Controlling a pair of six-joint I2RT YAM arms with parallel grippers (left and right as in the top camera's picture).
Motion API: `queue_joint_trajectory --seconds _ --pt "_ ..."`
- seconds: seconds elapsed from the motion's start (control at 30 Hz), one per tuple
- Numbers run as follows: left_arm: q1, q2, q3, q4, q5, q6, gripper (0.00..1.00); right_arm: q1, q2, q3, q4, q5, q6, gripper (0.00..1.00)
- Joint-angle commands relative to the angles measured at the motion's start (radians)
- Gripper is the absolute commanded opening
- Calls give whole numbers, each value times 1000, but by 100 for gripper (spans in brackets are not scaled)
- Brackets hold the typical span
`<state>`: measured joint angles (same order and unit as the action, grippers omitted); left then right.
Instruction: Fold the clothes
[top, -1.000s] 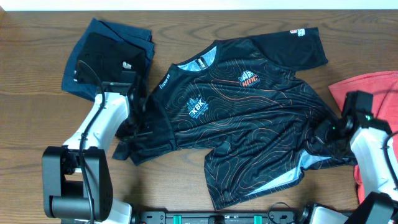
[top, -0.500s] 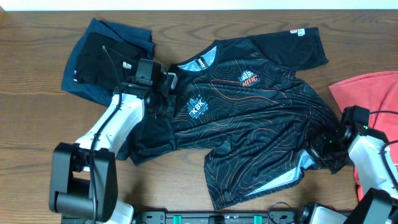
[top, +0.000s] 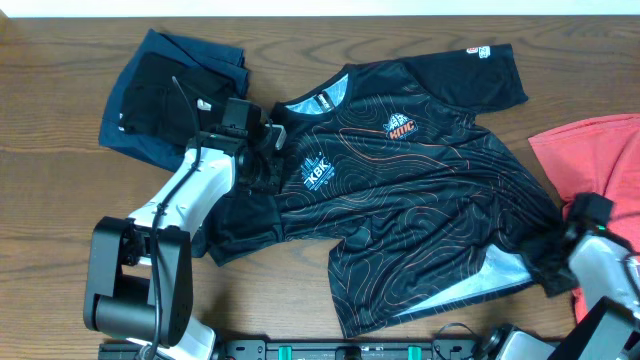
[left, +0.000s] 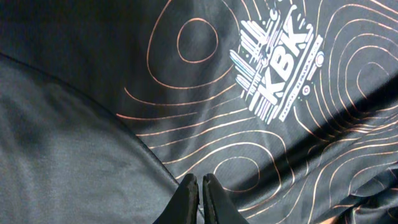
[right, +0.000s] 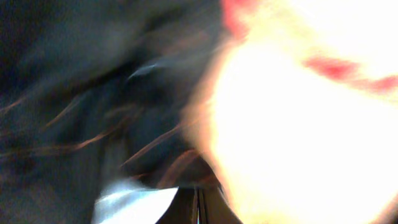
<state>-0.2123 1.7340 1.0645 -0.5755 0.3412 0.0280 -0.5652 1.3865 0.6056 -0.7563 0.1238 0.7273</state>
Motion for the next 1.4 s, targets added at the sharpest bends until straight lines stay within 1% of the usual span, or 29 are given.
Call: queue_joint_trajectory --seconds 0.0,0.1,0.13,0.2,0.23,0.3,0.4,0.47,0.57,0.7,0.8,0.87,0.93,1.03,1.07,1.13,1.3,1.37 --pt "2 6 -2 -3 5 17 8 -96 3 146 -29 150 3 1" --pt "2 6 -2 -3 5 17 10 -152 3 270 -84 137 -37 1" --pt "2 6 -2 -2 5 17 9 -159 3 303 -101 101 -61 1" --pt "2 6 -2 -2 5 17 11 -154 3 349 -124 -34 -157 2" --pt "2 6 -2 -1 5 17 11 -146 3 360 -136 -110 -201 6" --pt "2 6 -2 0 5 17 11 -126 3 360 -170 -245 -249 8" --pt "2 6 -2 -1 5 17 11 -74 3 329 -228 -354 -294 9" --pt "2 6 -2 -2 5 17 11 -13 3 278 -247 -398 -314 12" --pt "2 6 -2 -4 6 16 11 90 3 188 -203 -463 -318 12" --pt "2 6 -2 -11 6 16 11 235 3 50 -41 -525 -315 1" --pt "2 6 -2 -15 6 16 11 315 3 -48 85 -514 -248 1" --pt "2 6 -2 -18 6 16 11 349 5 -111 163 -464 -177 1" --pt "2 6 -2 -18 6 16 11 358 6 -161 201 -342 -84 1" --pt "2 6 -2 -19 6 17 11 326 7 -192 180 -90 25 1" --pt "2 6 -2 -21 6 17 11 304 6 -188 165 -12 44 1" --pt "2 6 -2 -26 6 17 12 252 6 -158 127 80 46 1" --pt "2 6 -2 -29 5 17 12 106 6 14 1 176 41 1" --pt "2 6 -2 -29 6 17 12 57 6 100 -28 187 6 1"
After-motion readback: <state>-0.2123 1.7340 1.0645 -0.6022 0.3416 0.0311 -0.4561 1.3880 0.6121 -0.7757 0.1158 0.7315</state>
